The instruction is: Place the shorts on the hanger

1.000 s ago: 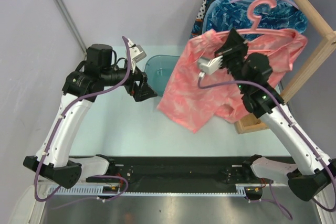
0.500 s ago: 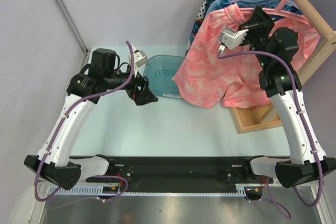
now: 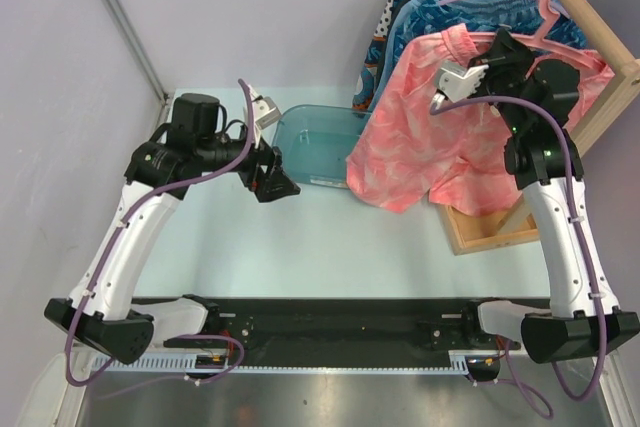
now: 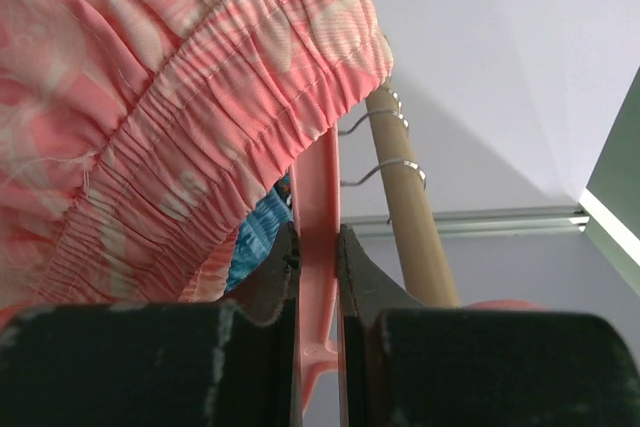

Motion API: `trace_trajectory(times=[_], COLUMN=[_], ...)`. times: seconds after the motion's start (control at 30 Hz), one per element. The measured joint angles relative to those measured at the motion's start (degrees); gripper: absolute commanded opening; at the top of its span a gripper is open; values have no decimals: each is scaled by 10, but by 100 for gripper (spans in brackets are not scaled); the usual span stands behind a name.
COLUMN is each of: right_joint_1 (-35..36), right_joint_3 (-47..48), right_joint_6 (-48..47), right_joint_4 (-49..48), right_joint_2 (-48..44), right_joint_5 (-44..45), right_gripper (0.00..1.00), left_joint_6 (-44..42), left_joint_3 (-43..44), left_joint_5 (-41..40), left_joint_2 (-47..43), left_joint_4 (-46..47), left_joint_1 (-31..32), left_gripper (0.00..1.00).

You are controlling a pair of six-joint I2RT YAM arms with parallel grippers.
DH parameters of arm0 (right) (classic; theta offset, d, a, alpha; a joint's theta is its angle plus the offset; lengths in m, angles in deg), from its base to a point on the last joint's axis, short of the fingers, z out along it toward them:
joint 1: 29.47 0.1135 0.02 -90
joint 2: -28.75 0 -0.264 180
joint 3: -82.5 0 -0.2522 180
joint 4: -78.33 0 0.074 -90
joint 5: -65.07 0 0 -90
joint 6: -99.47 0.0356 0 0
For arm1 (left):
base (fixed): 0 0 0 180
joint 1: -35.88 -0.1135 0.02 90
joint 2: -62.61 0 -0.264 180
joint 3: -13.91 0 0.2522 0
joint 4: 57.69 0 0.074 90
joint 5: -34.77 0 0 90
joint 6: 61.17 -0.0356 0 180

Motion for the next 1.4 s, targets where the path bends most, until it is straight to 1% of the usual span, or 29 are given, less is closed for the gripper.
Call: trace_trajectory(times=[0.13,0.17,0.2,0.3,0.33,0.37,0.4,0.47,0.5,0.57,0.6,0.67,0.73,0.83,0.9,0.97,1.07,1.13,1.2,1.27,1.37,1.4], right_joint_1=[-22,-24,-28,-31,-31,-30,-27,-16,-9,16,30,57,91,155,210,277,336,338,308,281,243,229], right_joint_3=[-18,-21,-25,-32,-32,-33,-34,-36,-37,-42,-45,-52,-61,-76,-83,-85,-86,-88,-94,-102,-133,-152], right_joint_6=[5,5,5,-4,-6,-11,-13,-20,-23,-28,-27,-27,-27,-13,14,78,181,273,364,441,553,607], right_joint_4=[3,3,4,5,7,8,11,17,21,35,43,57,76,106,128,155,189,210,227,244,267,284], right_joint_2=[-9,-9,-9,-9,-10,-12,-15,-26,-33,-54,-64,-85,-108,-140,-157,-171,-182,-188,-192,-197,-210,-220], right_joint_5=[-5,-5,-5,-5,-5,-5,-3,1,1,10,15,26,40,76,100,132,157,146,125,99,44,18], right_gripper=[0,5,21,47,59,63,71,77,83,86,91,93,100,100,100,100,100,100,100,100,100,100], left_joint_6=[0,0,0,1,1,3,5,5,6,9,10,15,22,35,42,50,50,45,32,19,-2,-11], left_joint_3=[-1,-2,-2,-3,-3,-3,-3,-4,-5,-10,-11,-13,-13,-13,-13,-13,-13,-13,-23,-41,-100,-128], left_joint_5=[-1,-1,-1,-1,-1,-1,-1,-1,-1,0,0,2,11,25,30,37,55,59,54,42,15,2], left_joint_2=[-2,-2,-2,-2,-2,-2,-2,-2,-2,-2,-2,-1,1,4,6,6,6,6,1,-11,-53,-79], left_joint_4=[0,0,0,-2,-2,-2,-2,-2,-2,-2,-2,-2,-1,1,2,3,1,-4,-9,-12,-21,-26], left_joint_1=[0,0,0,0,0,0,0,0,-1,-4,-6,-14,-30,-61,-82,-108,-153,-183,-204,-210,-212,-212], left_gripper=[100,100,100,100,100,100,100,100,100,100,100,100,100,100,100,100,100,100,100,100,100,100])
